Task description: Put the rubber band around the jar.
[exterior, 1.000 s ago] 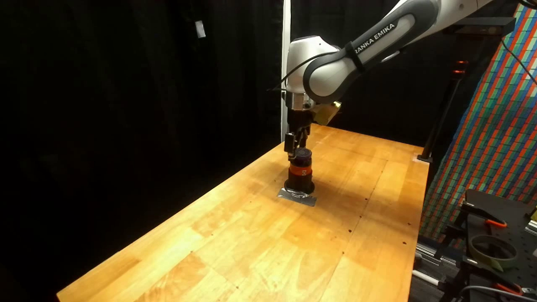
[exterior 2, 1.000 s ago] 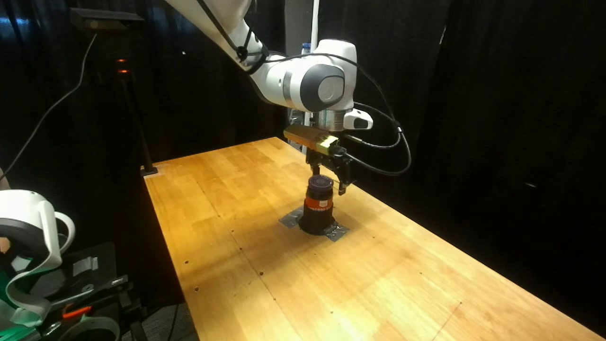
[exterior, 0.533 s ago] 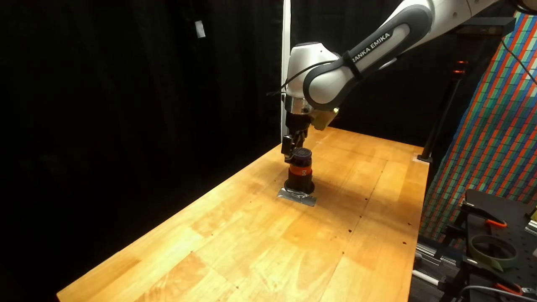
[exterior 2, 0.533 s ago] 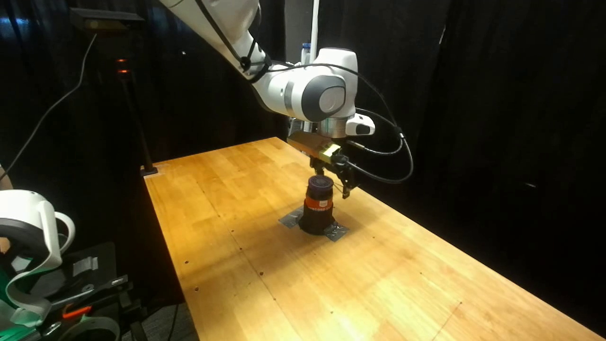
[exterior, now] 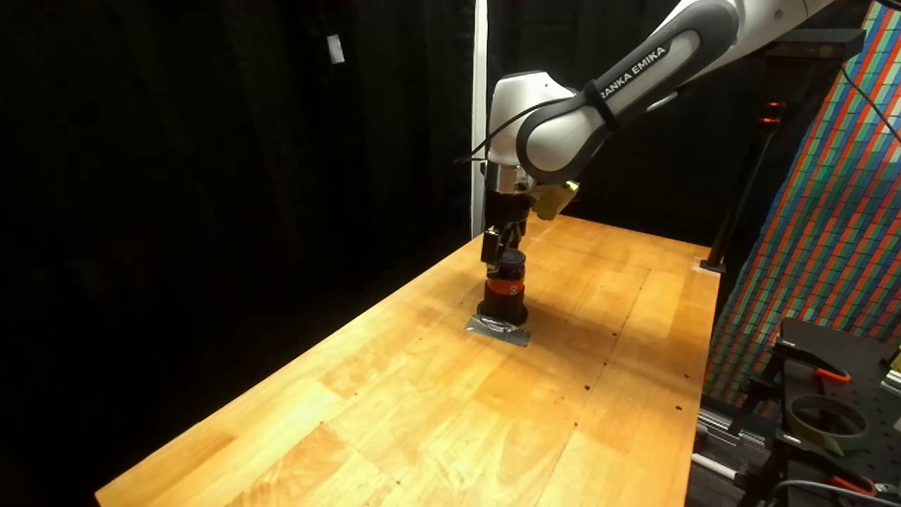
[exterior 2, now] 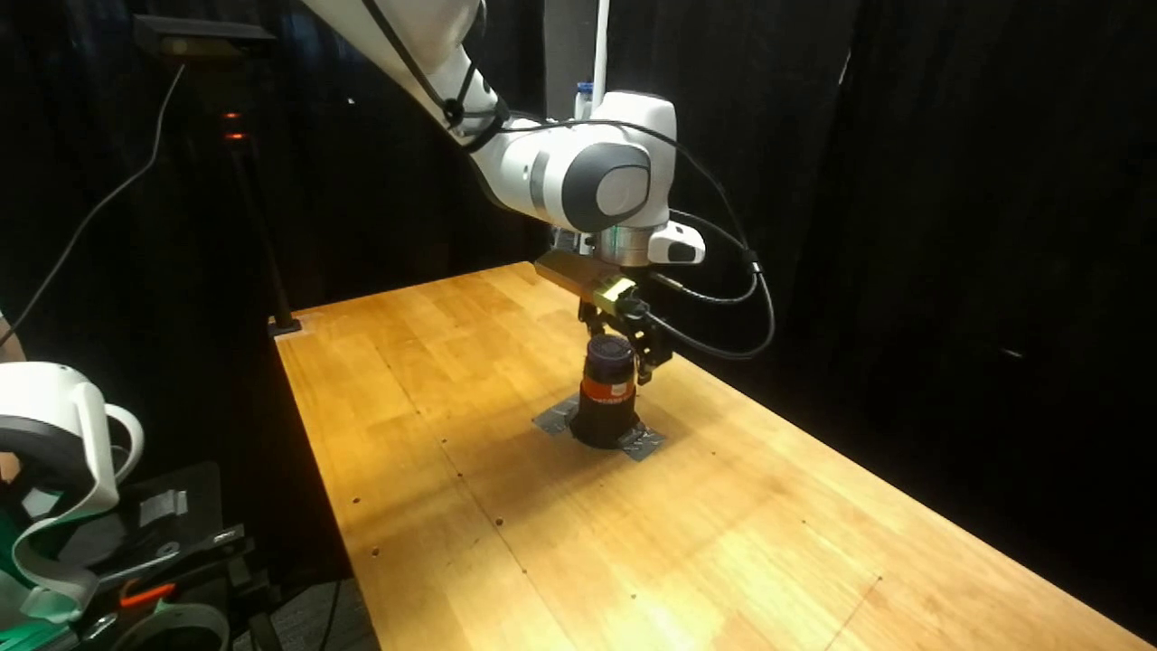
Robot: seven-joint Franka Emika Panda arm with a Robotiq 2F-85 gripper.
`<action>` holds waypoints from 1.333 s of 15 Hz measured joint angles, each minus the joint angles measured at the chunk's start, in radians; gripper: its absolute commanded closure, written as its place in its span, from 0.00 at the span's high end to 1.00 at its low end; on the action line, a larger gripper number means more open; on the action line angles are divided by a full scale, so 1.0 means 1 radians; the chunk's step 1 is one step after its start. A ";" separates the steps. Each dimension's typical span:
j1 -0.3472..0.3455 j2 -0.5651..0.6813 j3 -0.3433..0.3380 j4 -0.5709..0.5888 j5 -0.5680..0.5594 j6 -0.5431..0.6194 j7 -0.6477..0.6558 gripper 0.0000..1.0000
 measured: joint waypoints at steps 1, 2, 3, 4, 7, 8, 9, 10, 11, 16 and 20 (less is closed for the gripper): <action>-0.002 -0.019 0.000 -0.024 0.008 0.002 0.000 1.00; -0.005 -0.038 0.000 -0.050 0.014 0.004 0.000 1.00; -0.008 -0.057 0.001 -0.076 0.020 0.009 0.000 1.00; -0.011 -0.076 0.002 -0.103 0.027 0.015 0.000 1.00; -0.025 -0.124 0.002 -0.184 0.048 0.026 -0.014 1.00; -0.032 -0.136 0.002 -0.211 0.053 0.037 -0.021 0.75; -0.040 -0.147 0.002 -0.238 0.056 0.048 -0.028 0.73; -0.046 -0.158 0.002 -0.266 0.059 0.067 -0.035 0.66; -0.051 -0.170 0.002 -0.293 0.062 0.092 -0.041 0.58; -0.057 -0.254 0.015 -0.477 0.077 0.341 -0.062 0.20; -0.060 -0.342 0.045 -0.671 0.087 0.662 -0.083 0.04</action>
